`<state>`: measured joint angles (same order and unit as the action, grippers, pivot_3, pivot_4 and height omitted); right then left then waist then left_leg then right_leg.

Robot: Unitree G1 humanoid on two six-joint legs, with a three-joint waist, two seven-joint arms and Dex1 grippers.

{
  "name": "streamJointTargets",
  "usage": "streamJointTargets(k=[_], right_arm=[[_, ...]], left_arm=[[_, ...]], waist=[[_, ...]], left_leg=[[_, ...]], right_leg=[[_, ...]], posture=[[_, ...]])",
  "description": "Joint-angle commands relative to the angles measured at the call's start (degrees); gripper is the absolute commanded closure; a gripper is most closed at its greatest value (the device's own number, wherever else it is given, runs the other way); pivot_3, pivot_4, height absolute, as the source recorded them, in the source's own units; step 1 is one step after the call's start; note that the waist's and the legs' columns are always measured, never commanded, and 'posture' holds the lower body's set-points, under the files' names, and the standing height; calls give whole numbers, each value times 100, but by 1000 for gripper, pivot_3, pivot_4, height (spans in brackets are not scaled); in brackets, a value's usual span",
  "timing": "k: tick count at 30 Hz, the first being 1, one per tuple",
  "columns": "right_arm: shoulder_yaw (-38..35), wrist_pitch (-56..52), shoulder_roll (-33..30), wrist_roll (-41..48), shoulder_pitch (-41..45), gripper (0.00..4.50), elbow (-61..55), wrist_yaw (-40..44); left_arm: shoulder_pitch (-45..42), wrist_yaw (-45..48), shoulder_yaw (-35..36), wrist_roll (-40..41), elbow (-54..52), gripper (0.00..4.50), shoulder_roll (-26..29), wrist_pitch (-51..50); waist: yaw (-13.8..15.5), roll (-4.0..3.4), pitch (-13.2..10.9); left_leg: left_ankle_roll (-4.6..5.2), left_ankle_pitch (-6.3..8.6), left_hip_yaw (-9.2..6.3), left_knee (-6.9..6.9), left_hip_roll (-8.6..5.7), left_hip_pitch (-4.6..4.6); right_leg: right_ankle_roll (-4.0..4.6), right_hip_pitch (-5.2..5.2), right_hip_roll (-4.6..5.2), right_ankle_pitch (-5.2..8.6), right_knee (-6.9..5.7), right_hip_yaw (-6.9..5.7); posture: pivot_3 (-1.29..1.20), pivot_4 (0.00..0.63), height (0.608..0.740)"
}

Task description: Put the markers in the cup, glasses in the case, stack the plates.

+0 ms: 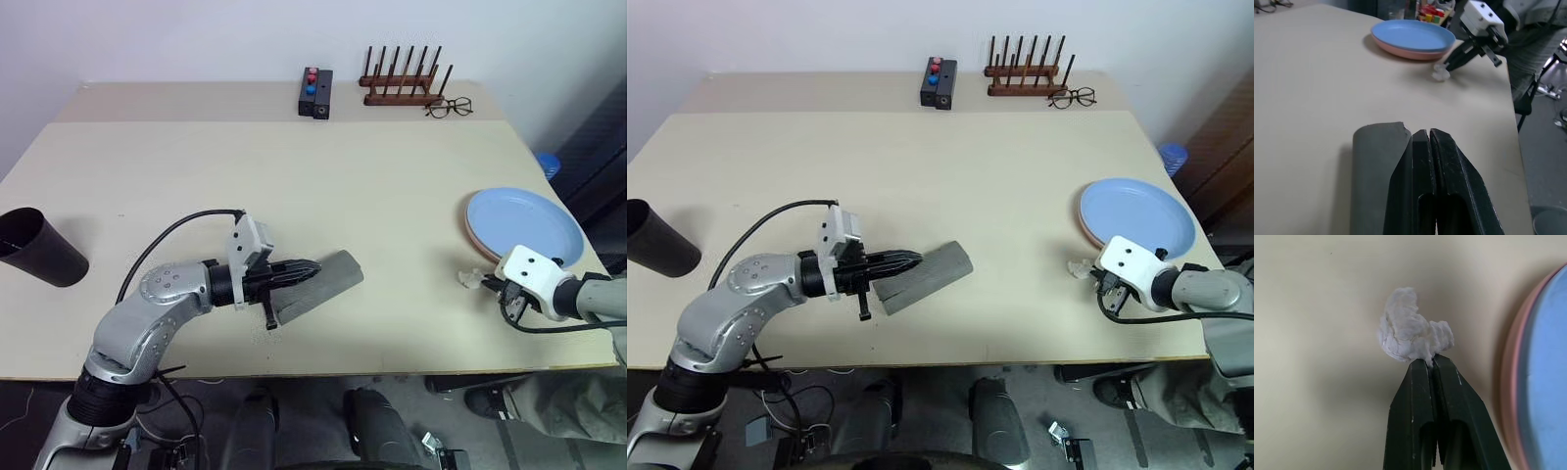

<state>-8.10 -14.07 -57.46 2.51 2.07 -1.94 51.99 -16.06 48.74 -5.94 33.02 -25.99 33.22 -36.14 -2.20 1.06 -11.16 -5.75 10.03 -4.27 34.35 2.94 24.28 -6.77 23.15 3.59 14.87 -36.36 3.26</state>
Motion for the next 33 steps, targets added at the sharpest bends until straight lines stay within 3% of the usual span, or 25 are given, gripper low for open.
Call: streamJointTargets(k=[1, 7, 13, 16, 20, 25, 33], right_arm=[[-221, 163, -107, 68, 159, 4476, -58, 17], [-409, 192, -164, 0, 937, 4476, 354, -336], [103, 389, -189, -755, 1633, 4476, 1498, -854], [167, 455, -146, -791, 1764, 3189, 1675, -875], [240, 515, -121, -824, 1925, 1155, 1590, -913], [234, 782, -64, -705, 2106, 1155, 1587, -843], [-128, -51, 1006, 1229, 2211, 1155, 327, -112]], left_arm=[[-11, 41, -6, 13, -182, 4500, 31, 62], [0, 73, -20, -32, -153, 4500, 68, 125], [24, 149, -185, -230, -173, 4500, 115, 287], [62, 105, -197, -291, -200, 4500, 112, 340], [253, -31, -26, -374, -227, 4500, 112, 496], [361, -476, 313, -593, -68, 4500, 83, 663], [671, -2329, 1444, -1767, 574, 4500, -69, 1033]], waist=[[-1, 0, 0], [-18, 0, 0], [13, 0, 0], [-1, -2, -1], [-44, -8, 1], [-24, -8, 1], [-26, -8, 1]], left_leg=[[0, 0, 0, 0, 0, 0], [0, 0, 0, 0, 0, 0], [0, 0, 0, -1, -1, 1], [1, 0, 0, -3, -1, 2], [1, 0, 0, -4, 0, -1], [1, 0, 1, -5, 0, -1], [1, 0, -1, -10, 2, -5]], right_leg=[[0, 0, 0, 0, 0, 0], [0, 0, 0, 0, 0, 0], [1, 0, 1, 0, 1, 0], [1, 2, 0, 0, 2, 1], [0, 3, -1, -1, 0, 2], [0, 2, 0, 0, 0, 2], [-4, 1, -3, -1, -4, 2]], posture=[[0, 150, 738], [0, 150, 738], [0, 150, 738], [0, 150, 738], [0, 150, 738], [0, 150, 738], [0, 150, 738]])
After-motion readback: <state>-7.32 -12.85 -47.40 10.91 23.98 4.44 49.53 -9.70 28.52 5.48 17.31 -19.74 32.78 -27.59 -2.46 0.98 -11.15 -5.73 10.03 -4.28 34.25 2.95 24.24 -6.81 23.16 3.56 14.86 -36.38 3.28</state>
